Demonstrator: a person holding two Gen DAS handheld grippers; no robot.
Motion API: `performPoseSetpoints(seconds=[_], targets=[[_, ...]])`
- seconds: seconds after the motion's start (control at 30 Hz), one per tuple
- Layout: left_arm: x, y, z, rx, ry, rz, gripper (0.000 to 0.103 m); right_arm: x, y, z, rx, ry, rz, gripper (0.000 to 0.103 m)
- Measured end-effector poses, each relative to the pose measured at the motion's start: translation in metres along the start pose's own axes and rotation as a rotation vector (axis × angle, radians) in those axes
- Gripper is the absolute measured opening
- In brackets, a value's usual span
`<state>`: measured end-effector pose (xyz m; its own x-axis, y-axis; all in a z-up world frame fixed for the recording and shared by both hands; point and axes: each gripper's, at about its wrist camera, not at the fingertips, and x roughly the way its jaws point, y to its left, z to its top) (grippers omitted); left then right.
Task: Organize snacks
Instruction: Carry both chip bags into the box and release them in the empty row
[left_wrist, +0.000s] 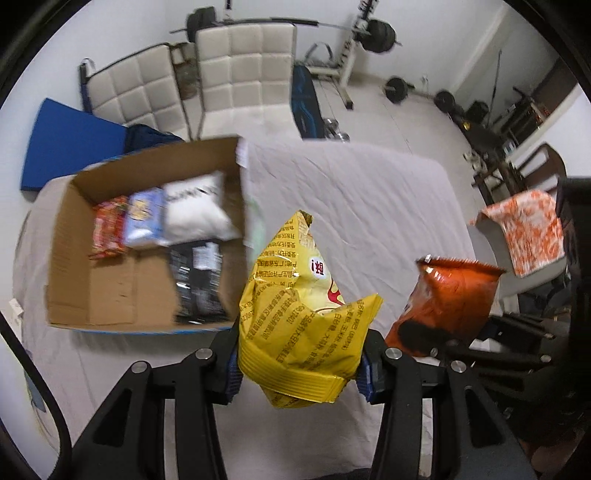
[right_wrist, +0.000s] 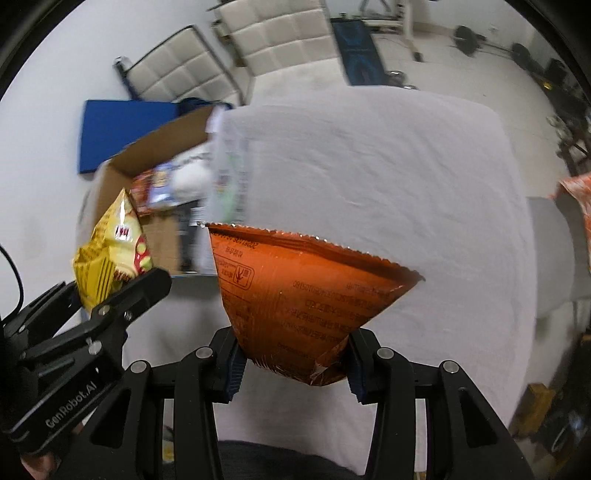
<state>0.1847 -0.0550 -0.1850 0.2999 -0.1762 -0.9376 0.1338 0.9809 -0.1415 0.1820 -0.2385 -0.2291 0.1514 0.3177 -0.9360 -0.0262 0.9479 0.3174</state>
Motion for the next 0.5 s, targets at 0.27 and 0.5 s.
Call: performPoseSetpoints(seconds=[0.27,0.5], targets=[[-0.029,0.094,0.021,-0.085,-0.061,0.055,0.045,0.013,0.109,0.035,-0.112,-0.004,0.053,0.047],[-0.032,0.177,0.039,-0.141,-0.061,0.111,0.045,0.04,0.188,0.06,-0.184,0.002,0.064,0.047]])
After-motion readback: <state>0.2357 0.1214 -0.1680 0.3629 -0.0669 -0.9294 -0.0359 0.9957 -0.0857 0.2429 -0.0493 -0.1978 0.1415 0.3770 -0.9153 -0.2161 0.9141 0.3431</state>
